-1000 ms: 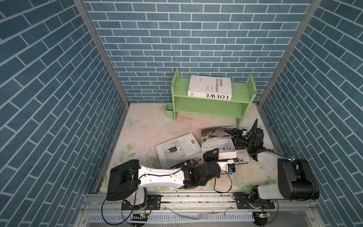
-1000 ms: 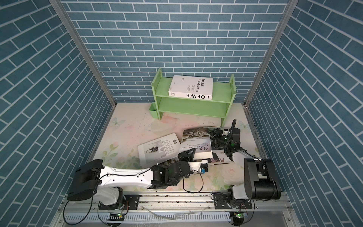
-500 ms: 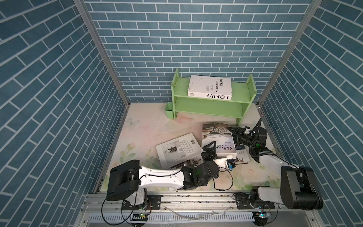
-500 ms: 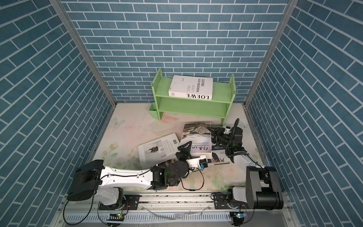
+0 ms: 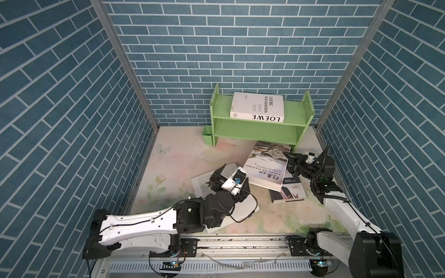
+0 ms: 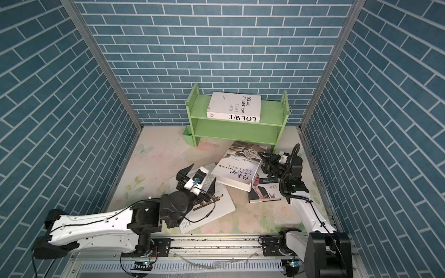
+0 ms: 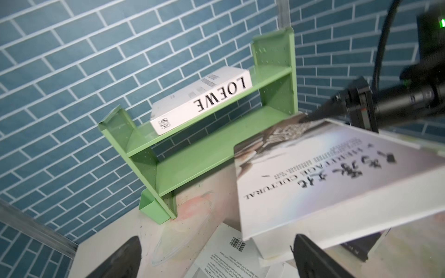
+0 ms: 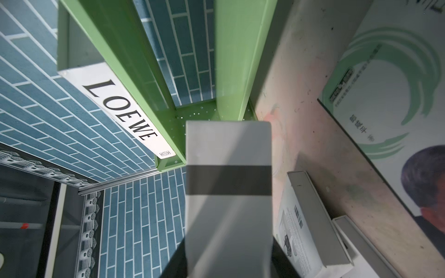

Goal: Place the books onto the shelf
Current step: 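Lift the book with the right gripper toward the shelf while left arm rises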

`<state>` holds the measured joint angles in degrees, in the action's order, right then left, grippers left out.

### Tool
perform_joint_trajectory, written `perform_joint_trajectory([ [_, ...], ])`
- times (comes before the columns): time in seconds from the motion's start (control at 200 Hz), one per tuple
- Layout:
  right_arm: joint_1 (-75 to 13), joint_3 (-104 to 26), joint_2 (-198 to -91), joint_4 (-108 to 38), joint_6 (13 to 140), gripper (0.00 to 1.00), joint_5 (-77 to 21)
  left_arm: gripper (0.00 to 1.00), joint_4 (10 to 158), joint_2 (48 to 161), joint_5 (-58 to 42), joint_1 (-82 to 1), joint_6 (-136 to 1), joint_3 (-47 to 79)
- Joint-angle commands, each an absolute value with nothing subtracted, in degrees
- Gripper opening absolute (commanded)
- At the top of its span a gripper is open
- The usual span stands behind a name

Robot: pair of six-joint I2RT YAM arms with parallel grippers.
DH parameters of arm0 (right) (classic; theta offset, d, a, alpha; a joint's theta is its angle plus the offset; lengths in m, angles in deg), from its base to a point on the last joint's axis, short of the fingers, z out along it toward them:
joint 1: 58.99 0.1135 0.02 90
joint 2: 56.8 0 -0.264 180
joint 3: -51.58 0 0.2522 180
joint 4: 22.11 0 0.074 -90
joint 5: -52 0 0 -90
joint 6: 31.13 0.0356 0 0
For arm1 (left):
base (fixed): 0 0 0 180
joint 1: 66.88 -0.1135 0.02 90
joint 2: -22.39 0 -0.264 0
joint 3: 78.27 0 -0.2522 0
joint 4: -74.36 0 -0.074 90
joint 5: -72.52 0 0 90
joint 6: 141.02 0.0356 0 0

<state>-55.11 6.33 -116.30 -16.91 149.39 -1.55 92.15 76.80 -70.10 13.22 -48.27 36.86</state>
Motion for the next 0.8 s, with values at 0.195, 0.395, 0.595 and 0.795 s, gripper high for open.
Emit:
perform_joint_trajectory([
  [0.195,-54.9,-7.6,-97.4,-45.8,134.5,0.37,-16.4,1.0,95.3,64.6,-72.6,9.7,-61.3,43.8],
  [0.395,-54.9,-15.9,-92.5,-51.7,131.5,0.37,-20.9,1.0,94.3,63.6,-69.4,6.0,-59.8,42.2],
  [0.595,-54.9,-27.1,-96.9,-47.0,126.0,0.37,-22.1,1.0,91.8,64.8,-61.6,1.2,-59.8,39.7],
  [0.795,-54.7,-25.2,-101.9,-28.7,131.8,0.35,-31.2,1.0,88.7,70.1,-43.9,-7.0,-64.5,35.5],
])
